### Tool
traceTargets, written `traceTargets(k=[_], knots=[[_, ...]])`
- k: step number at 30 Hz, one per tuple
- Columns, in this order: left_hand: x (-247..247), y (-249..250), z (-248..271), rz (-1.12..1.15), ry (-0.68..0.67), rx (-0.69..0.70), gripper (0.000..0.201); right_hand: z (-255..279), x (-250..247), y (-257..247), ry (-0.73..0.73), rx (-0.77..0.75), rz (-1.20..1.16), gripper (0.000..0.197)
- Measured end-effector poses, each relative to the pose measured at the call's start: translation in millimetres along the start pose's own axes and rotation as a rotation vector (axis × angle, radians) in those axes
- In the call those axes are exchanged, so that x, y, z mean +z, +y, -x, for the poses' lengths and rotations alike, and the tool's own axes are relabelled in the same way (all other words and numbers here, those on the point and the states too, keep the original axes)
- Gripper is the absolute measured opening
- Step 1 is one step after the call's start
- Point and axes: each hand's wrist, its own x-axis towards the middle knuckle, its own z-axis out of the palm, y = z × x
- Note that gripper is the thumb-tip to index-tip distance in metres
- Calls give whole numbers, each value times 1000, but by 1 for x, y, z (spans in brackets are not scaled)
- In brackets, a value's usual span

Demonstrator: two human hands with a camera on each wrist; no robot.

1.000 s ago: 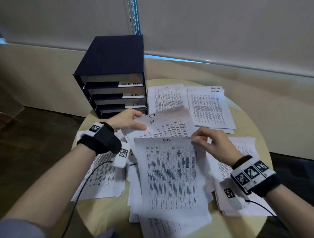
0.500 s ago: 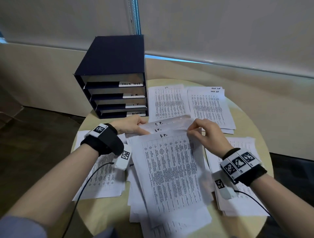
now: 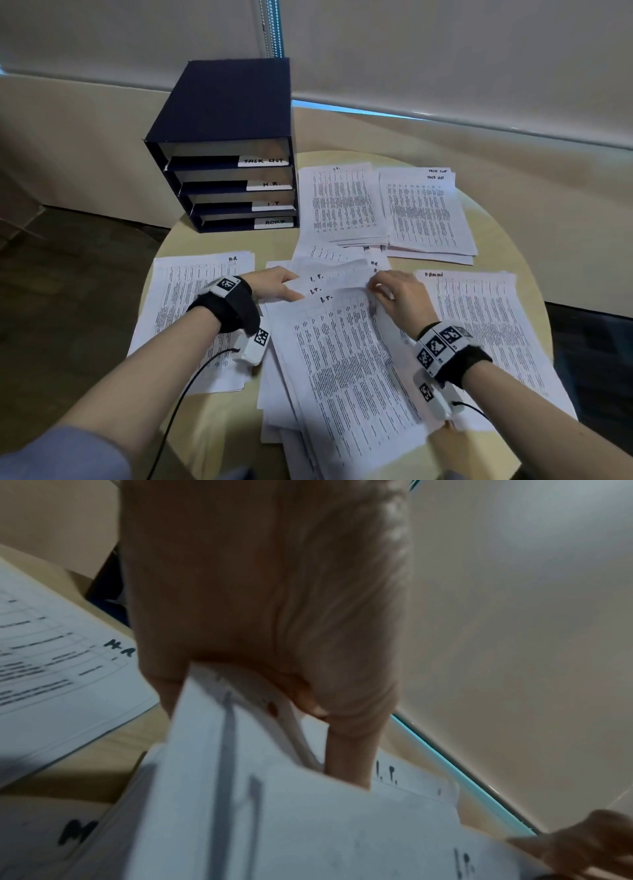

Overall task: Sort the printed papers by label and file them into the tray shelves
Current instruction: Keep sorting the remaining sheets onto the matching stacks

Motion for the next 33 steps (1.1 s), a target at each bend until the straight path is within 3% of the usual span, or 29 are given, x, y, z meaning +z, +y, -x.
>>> traceTargets(k=[8, 13, 18, 19, 22, 25, 28, 30, 31, 33], knots=[[6, -7, -4, 93, -12, -16, 16, 24, 7, 8, 125, 37, 14, 12], [7, -7, -4, 86, -18, -14, 20, 41, 8, 14, 18, -23, 114, 18], [8, 1, 3, 69, -12, -34, 9, 43, 3, 14, -81, -50, 117, 13], [9, 5, 5, 60, 2, -33, 17, 42, 3, 13, -93, -51, 106, 12], [15, 13, 7, -25, -3, -36, 40, 31, 8, 9, -105, 43, 48, 13], [27, 12, 5, -171, -41, -67, 26, 22, 22, 4, -128, 199, -102, 13], [40, 9, 0, -279, 6, -28, 39, 25, 27, 2, -198, 413, -233, 68], [35, 11, 4, -203, 47, 13, 42, 29, 17, 4, -172, 556, -363, 83], [29, 14, 8, -167, 70, 28, 42, 31, 9, 6, -185, 628, -474, 76], [14, 23, 18, -124, 117, 59, 40, 31, -6, 8, -289, 729, -713, 44]])
